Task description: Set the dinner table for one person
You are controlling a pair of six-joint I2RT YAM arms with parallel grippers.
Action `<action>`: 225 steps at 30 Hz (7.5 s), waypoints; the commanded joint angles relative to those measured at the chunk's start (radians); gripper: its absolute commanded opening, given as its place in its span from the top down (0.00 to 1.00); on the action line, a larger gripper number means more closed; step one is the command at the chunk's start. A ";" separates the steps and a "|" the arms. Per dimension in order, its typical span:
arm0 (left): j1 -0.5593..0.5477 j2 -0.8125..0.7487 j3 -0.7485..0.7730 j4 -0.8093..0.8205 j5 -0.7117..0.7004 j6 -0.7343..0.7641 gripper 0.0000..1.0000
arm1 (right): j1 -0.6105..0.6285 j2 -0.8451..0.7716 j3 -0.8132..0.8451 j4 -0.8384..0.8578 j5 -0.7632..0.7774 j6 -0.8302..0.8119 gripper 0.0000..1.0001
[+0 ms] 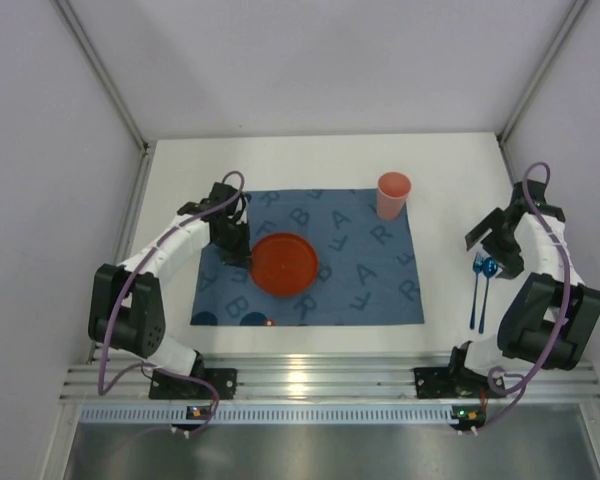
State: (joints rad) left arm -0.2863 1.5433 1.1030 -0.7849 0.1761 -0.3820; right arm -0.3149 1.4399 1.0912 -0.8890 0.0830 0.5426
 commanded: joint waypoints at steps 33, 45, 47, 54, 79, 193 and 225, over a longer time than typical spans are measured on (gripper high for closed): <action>0.053 0.001 -0.109 0.050 0.005 0.014 0.14 | 0.011 0.277 -0.097 0.318 0.078 -0.138 1.00; 0.053 0.032 0.003 0.021 0.003 0.015 0.14 | 0.425 0.177 0.393 -0.004 0.187 -0.095 1.00; 0.053 0.031 0.017 0.019 0.000 0.011 0.14 | 0.519 0.166 0.436 -0.048 0.196 -0.075 1.00; 0.053 0.012 0.054 0.003 -0.023 -0.003 0.13 | 0.802 0.198 0.595 -0.091 0.169 -0.012 1.00; 0.055 0.066 -0.124 0.173 0.054 -0.066 0.26 | 0.918 0.412 0.263 0.150 0.153 -0.009 1.00; 0.385 -0.368 -0.166 -0.109 -0.116 -0.055 0.09 | 0.226 -0.443 -0.085 -0.191 0.060 0.003 0.14; 0.191 -0.370 -0.181 -0.077 -0.141 -0.067 0.08 | -0.164 0.229 -0.160 0.156 0.095 -0.135 0.80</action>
State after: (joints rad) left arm -0.0925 1.1721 0.9241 -0.8864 0.0463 -0.4465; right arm -0.4744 1.6211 0.9253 -0.8024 0.1623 0.4263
